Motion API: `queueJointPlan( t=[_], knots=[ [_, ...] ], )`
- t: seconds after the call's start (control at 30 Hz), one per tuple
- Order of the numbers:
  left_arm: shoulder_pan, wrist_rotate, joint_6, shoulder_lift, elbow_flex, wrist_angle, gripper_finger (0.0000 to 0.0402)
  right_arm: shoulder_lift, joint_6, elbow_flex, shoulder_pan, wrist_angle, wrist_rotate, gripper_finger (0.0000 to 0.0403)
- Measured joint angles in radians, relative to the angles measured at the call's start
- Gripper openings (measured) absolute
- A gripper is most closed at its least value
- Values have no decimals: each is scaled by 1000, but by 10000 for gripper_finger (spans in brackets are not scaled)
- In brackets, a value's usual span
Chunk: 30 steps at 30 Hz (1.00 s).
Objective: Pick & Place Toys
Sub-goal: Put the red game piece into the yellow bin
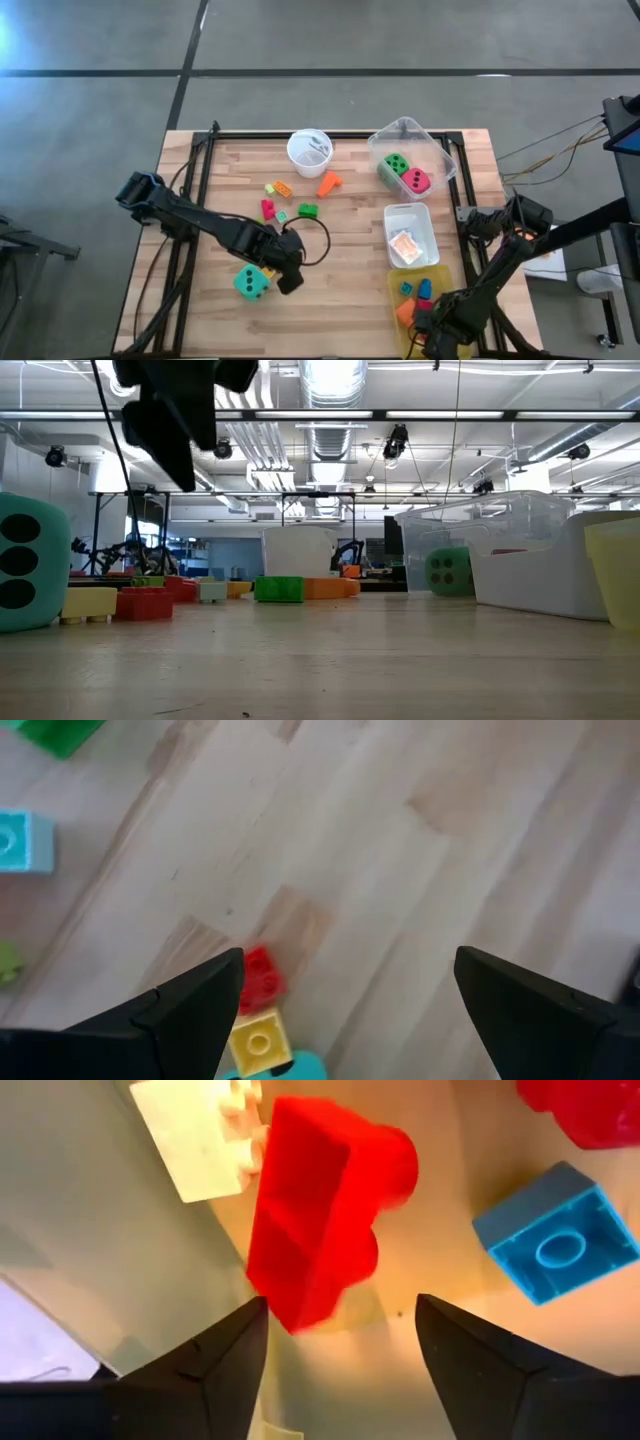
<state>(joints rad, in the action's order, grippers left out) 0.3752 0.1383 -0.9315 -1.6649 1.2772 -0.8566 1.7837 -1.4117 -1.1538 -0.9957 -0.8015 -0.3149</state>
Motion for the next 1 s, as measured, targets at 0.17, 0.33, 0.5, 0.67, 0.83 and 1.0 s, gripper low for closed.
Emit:
queueJointPlan(
  t=[0.17, 0.33, 0.5, 0.67, 0.83, 1.0],
  knots=[
    [-2, 3, -9, -26, -61, -6, 367, -21, -21, 0, -1, 0, 1, 272],
    [-20, 15, -25, -36, -119, -8, 367, -60, -33, 0, -2, 6, 45, 288],
    [-51, 38, -57, -36, -166, -23, 367, -76, -19, -39, -1, 3, 116, 290],
    [-83, 34, -57, -36, -195, -25, 367, -76, 55, -104, -1, -2, 206, 290],
    [-87, 26, -46, -36, -199, -20, 367, -75, 137, -162, -1, -7, 316, 290],
    [-82, -16, -46, -50, -199, -15, 367, -75, 228, -196, -1, -7, 427, 290]
  ],
)
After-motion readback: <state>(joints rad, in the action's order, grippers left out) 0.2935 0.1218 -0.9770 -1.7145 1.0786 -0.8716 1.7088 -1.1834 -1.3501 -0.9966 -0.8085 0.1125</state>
